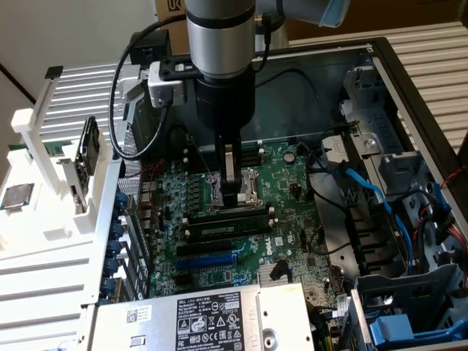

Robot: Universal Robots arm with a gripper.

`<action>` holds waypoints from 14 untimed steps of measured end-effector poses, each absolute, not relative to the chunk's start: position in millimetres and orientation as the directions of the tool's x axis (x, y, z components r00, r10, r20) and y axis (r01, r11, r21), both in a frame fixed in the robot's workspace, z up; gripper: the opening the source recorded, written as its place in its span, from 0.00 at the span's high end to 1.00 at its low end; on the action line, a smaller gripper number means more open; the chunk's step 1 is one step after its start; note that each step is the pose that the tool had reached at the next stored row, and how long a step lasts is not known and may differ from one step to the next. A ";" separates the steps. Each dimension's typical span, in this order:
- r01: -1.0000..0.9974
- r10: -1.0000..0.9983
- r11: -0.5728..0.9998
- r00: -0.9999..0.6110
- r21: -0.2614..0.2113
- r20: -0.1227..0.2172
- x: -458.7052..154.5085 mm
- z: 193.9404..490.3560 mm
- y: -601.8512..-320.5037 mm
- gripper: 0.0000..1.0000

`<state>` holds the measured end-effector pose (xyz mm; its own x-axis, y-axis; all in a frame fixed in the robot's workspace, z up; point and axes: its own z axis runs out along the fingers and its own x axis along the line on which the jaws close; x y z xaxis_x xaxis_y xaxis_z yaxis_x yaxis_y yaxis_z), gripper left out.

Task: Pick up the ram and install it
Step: 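Press down the ram until it locks into place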

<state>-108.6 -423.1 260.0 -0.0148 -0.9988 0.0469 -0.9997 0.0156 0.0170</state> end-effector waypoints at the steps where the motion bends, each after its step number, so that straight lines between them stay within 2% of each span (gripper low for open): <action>1: -1.000 -0.999 0.016 -0.015 0.017 0.047 -108.6 261.8 -423.1 0.90; 9: -1.000 -0.999 0.018 -0.017 0.017 0.047 -108.6 264.1 -423.1 0.90; 14: -0.996 -0.995 0.093 -0.092 0.017 0.045 -108.6 264.1 -423.0 0.90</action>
<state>-108.6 -423.0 264.1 -0.0921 -0.9947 0.0449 -0.9955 0.0929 0.0170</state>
